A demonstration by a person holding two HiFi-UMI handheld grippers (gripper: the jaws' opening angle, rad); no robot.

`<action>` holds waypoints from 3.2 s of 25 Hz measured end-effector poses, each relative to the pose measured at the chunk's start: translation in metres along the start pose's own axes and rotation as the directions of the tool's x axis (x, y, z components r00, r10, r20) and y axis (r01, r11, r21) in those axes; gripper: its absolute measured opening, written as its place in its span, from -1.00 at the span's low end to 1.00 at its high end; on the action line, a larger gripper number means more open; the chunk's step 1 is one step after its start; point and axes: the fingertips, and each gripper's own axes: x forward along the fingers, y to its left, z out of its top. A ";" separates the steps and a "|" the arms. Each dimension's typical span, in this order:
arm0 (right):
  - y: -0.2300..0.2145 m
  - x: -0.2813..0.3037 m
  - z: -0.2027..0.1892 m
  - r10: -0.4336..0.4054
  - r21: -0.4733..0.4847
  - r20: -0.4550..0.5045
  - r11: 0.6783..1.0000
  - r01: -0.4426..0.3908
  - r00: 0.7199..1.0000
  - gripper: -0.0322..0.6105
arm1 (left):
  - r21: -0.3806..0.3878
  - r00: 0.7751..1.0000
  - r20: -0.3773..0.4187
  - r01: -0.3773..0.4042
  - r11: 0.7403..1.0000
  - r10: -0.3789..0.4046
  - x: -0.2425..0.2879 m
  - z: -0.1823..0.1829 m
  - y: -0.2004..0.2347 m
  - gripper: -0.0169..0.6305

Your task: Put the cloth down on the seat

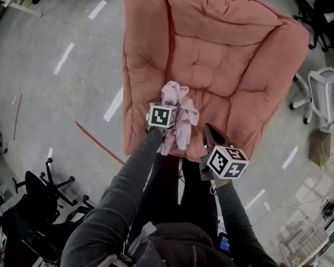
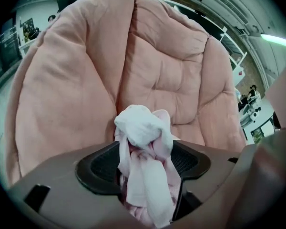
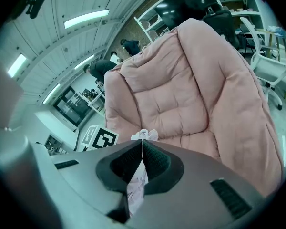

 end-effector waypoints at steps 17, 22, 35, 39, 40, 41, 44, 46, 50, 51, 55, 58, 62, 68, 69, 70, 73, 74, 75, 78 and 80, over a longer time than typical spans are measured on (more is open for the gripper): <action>0.023 -0.044 0.000 0.024 0.011 0.029 1.000 -0.024 0.999 -0.87 | -0.036 0.984 0.153 0.103 0.994 -0.096 -0.112 -0.006 -0.056 0.07; 0.035 -0.057 0.010 0.040 -0.003 0.055 0.999 -0.040 0.998 -0.87 | -0.010 0.952 0.261 0.171 0.985 -0.162 -0.156 0.017 -0.092 0.07; 0.057 -0.076 0.049 0.096 -0.081 0.122 0.993 -0.086 0.988 -0.87 | 0.263 0.792 0.512 0.223 0.939 -0.332 -0.259 0.061 -0.156 -0.60; 0.070 -0.075 0.071 0.128 -0.137 0.174 0.985 -0.105 0.976 -0.87 | 0.294 0.734 0.572 0.235 0.926 -0.367 -0.283 0.075 -0.164 -0.81; 0.072 -0.075 0.076 0.132 -0.151 0.186 0.983 -0.104 0.974 -0.87 | 0.310 0.725 0.576 0.233 0.922 -0.377 -0.286 0.077 -0.167 -0.84; 0.074 -0.076 0.081 0.136 -0.166 0.199 0.981 -0.103 0.970 -0.87 | 0.328 0.719 0.577 0.230 0.916 -0.387 -0.288 0.078 -0.169 -0.86; 0.083 -0.085 0.099 0.154 -0.229 0.256 0.969 -0.095 0.954 -0.87 | 0.376 0.703 0.574 0.228 0.898 -0.419 -0.292 0.083 -0.175 -0.91; 0.090 -0.095 0.113 0.175 -0.287 0.308 0.954 -0.084 0.935 -0.87 | 0.398 0.693 0.573 0.232 0.888 -0.438 -0.297 0.088 -0.179 -0.92; 0.111 -0.116 0.136 0.253 -0.375 0.393 0.922 -0.098 0.884 -0.87 | 0.426 0.675 0.588 0.210 0.880 -0.446 -0.309 0.100 -0.186 -0.92; 0.118 -0.119 0.138 0.281 -0.392 0.404 0.913 -0.113 0.871 -0.87 | 0.431 0.671 0.593 0.203 0.879 -0.446 -0.312 0.101 -0.186 -0.92; 0.136 -0.120 0.133 0.345 -0.442 0.387 0.883 -0.156 0.855 -0.87 | 0.442 0.665 0.600 0.187 0.877 -0.444 -0.316 0.101 -0.184 -0.92; 0.139 -0.115 0.127 0.347 -0.454 0.352 0.875 -0.165 0.869 -0.87 | 0.434 0.681 0.590 0.185 0.882 -0.433 -0.312 0.097 -0.181 -0.92; 0.137 -0.111 0.119 0.333 -0.459 0.328 0.874 -0.160 0.884 -0.87 | 0.419 0.698 0.583 0.181 0.890 -0.416 -0.309 0.090 -0.174 -0.92; 0.135 -0.106 0.107 0.303 -0.464 0.292 0.874 -0.143 0.907 -0.87 | 0.393 0.724 0.570 0.175 0.903 -0.388 -0.304 0.081 -0.167 -0.92; 0.135 -0.106 0.106 0.302 -0.464 0.286 0.874 -0.144 0.909 -0.87 | 0.390 0.726 0.568 0.177 0.904 -0.387 -0.303 0.079 -0.166 -0.92; 0.136 -0.105 0.104 0.301 -0.464 0.282 0.874 -0.145 0.911 -0.87 | 0.389 0.728 0.565 0.179 0.904 -0.387 -0.302 0.078 -0.166 -0.92; 0.136 -0.105 0.097 0.291 -0.459 0.269 0.877 -0.143 0.918 -0.87 | 0.385 0.737 0.552 0.189 0.903 -0.390 -0.301 0.070 -0.166 -0.92; 0.136 -0.105 0.096 0.287 -0.458 0.265 0.877 -0.142 0.920 -0.87 | 0.385 0.740 0.548 0.191 0.903 -0.390 -0.300 0.068 -0.166 -0.92; 0.136 -0.105 0.094 0.284 -0.458 0.261 0.878 -0.141 0.922 -0.87 | 0.385 0.742 0.545 0.192 0.903 -0.390 -0.300 0.067 -0.166 -0.92; 0.135 -0.104 0.090 0.278 -0.454 0.251 0.880 -0.141 0.927 -0.87 | 0.383 0.746 0.541 0.193 0.903 -0.389 -0.299 0.064 -0.166 -0.92; 0.136 -0.104 0.088 0.281 -0.450 0.245 0.880 -0.148 0.928 -0.87 | 0.379 0.748 0.540 0.193 0.905 -0.386 -0.299 0.063 -0.165 -0.92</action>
